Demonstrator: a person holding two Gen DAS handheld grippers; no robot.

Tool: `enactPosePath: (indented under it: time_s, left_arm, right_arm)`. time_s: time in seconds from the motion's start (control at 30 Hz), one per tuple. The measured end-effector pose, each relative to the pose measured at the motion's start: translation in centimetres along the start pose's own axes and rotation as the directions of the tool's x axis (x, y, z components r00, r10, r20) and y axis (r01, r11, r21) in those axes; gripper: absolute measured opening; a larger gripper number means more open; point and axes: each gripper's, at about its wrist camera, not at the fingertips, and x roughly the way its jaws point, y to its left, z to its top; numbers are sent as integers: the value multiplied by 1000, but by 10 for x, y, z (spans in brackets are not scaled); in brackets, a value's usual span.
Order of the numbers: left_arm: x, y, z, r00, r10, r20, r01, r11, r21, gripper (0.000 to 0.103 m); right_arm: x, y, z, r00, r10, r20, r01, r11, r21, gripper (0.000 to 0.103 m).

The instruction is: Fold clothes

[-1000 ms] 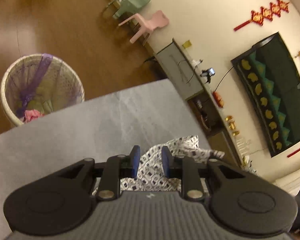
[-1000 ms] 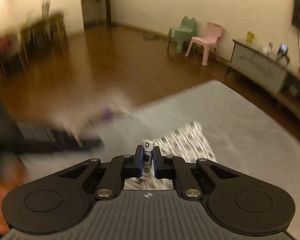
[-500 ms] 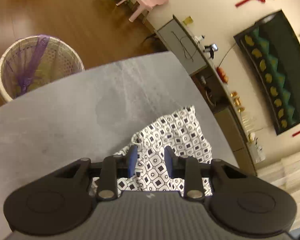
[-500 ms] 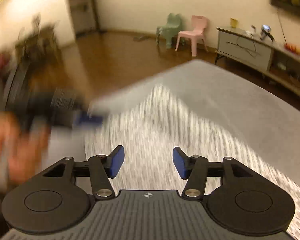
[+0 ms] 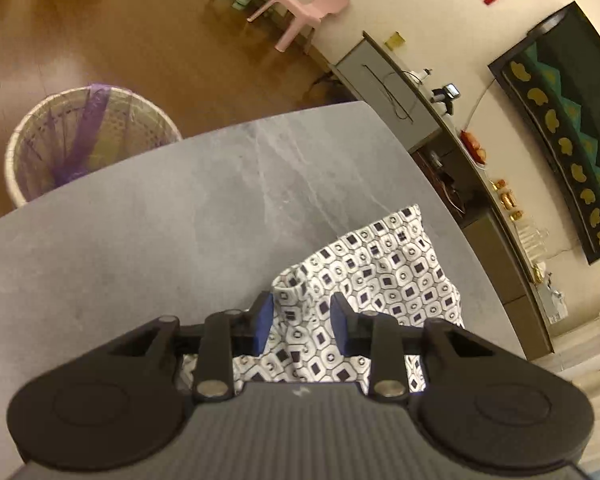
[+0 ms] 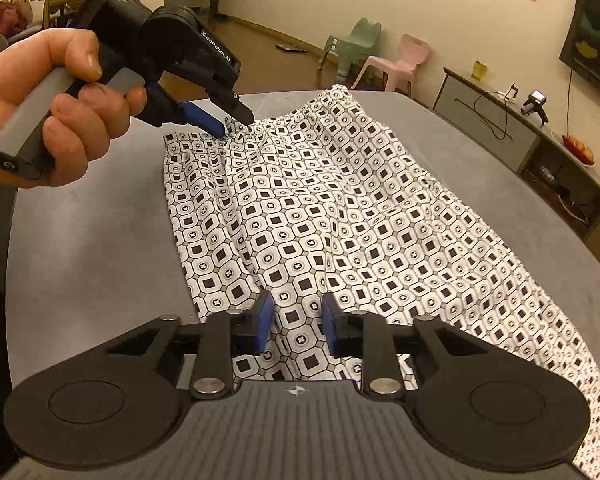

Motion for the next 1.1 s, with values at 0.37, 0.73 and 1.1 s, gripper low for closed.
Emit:
enactPosePath:
  time_s: [0.37,0.73,1.1]
  left_arm:
    - [-38,-9,-1,992,-70,106,67,997,30,4]
    - [-78,24,-17,986,157,48,-157,988,-12,4]
    - [-82,10,-23,969,243,48,-244,969,24,5]
  right_arm:
    - [-27,4,10,997,-19,76,18,1000,13,0]
    - [-44,19,-7,993,103,64,-103,995,2,0]
    - [-51,-34,-40,993,105,59,-115,966,233,44]
